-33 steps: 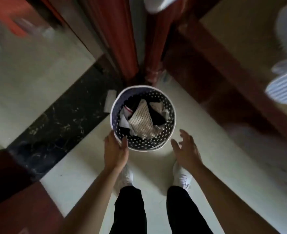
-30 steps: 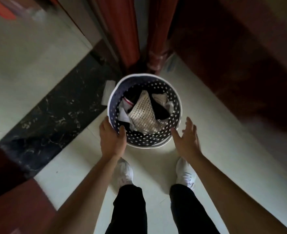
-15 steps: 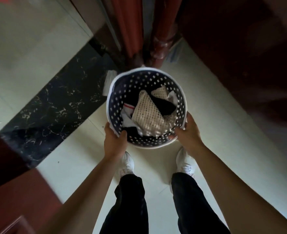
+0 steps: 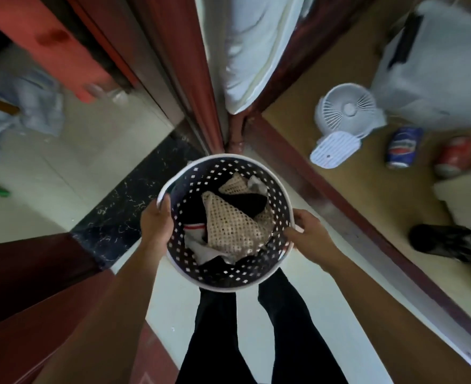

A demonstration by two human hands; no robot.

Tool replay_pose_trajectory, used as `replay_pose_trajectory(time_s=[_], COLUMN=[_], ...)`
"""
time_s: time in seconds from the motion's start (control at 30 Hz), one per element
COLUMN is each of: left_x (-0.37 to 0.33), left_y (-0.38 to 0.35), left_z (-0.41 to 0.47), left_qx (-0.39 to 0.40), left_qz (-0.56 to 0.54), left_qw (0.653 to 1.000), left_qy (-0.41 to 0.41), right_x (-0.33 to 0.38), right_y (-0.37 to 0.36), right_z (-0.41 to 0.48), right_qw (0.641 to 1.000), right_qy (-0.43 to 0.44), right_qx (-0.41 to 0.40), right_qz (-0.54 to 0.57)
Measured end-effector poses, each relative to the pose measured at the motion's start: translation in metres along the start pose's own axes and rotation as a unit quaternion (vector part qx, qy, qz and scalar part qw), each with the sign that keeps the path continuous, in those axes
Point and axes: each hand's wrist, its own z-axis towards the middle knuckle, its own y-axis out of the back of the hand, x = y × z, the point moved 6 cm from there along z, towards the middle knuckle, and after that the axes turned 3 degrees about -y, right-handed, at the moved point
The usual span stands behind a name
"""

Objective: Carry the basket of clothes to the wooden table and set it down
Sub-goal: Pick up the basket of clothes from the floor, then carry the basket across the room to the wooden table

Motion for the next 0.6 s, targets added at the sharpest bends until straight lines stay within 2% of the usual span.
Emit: replay_pose_trajectory(time_s=[0.17,0.37,0.47,0.6], left_x=[-0.082,-0.149,-0.172,-0.191], left_y=[0.065,0.131,0.149,0.159], left_z=[-0.084,-0.153,-0.18,-0.196], left_qx=[-0.044,-0.11,-0.091,-0.02], left_qz=[-0.079,-0.14,-0.12,-0.087], left_qw=[0.995,0.98,0.975,0.949], left_qy=[-0.045,-0.085,-0.164,-0.301], right_x=[0.063,0.124,0.143,0.144], right_y=[0.063,0.093,0.094,0.09], right_z=[-0.076,-0.157,-0.196,-0.239], right_qw=[0.993,0.951,0.923,0.888], right_qy=[0.041,0.177,0.233,0.251], right_qx=[-0.077,-0.094,-0.132,-0.188], right_qz=[0.084,0.236,0.278,0.336])
